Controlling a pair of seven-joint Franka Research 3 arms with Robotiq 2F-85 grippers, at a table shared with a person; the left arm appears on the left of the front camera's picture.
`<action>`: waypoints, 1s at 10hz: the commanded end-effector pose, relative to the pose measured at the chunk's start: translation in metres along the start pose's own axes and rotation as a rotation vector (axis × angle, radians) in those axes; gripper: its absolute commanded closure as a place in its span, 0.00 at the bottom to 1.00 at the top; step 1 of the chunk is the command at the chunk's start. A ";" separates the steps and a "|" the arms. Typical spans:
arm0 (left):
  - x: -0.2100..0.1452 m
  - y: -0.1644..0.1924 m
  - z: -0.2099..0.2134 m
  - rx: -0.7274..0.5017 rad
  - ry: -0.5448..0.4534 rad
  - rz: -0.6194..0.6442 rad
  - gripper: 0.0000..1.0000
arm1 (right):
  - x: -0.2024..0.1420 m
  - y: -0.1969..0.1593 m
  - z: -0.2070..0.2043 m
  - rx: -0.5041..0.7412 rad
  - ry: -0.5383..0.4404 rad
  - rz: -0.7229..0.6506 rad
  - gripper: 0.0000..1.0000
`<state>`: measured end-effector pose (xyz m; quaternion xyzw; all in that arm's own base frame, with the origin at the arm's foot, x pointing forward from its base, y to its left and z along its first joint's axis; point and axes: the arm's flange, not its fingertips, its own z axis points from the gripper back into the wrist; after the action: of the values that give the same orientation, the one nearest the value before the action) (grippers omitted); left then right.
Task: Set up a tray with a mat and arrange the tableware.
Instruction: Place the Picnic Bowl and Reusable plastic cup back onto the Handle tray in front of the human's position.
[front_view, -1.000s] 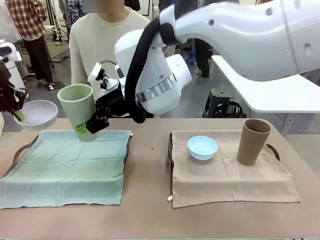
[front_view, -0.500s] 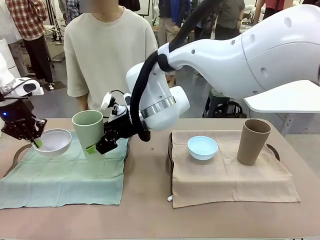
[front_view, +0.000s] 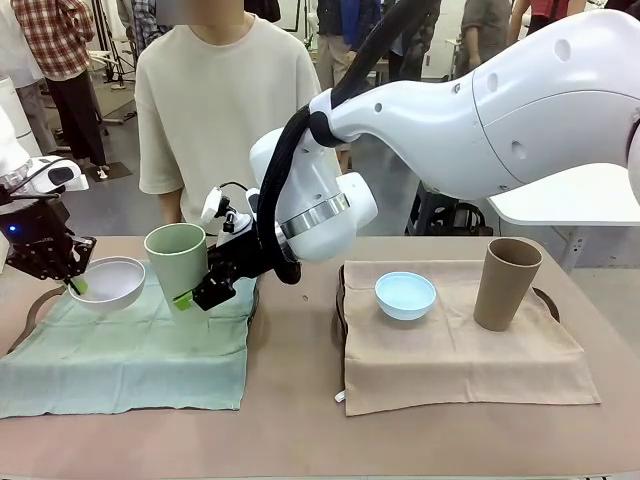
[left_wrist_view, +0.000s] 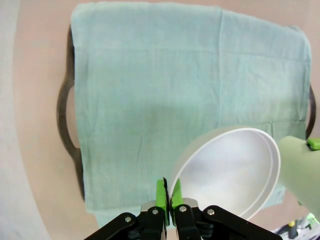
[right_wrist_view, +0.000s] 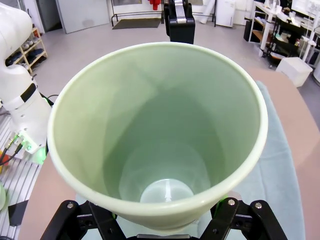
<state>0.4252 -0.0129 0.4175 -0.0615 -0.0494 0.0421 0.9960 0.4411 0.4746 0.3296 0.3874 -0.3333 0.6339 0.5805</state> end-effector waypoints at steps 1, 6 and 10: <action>0.001 0.000 -0.007 -0.001 -0.005 -0.011 0.96 | 0.002 0.000 -0.001 -0.002 -0.009 0.022 0.18; 0.006 -0.006 -0.033 -0.010 -0.008 -0.024 0.96 | -0.019 -0.014 -0.015 0.030 -0.021 0.072 0.18; 0.008 -0.009 -0.044 -0.008 -0.002 -0.036 0.96 | -0.030 -0.021 -0.017 0.031 -0.034 0.064 0.18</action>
<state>0.4386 -0.0225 0.3831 -0.0569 -0.0442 0.0328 0.9969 0.4594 0.4775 0.2977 0.3969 -0.3355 0.6476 0.5572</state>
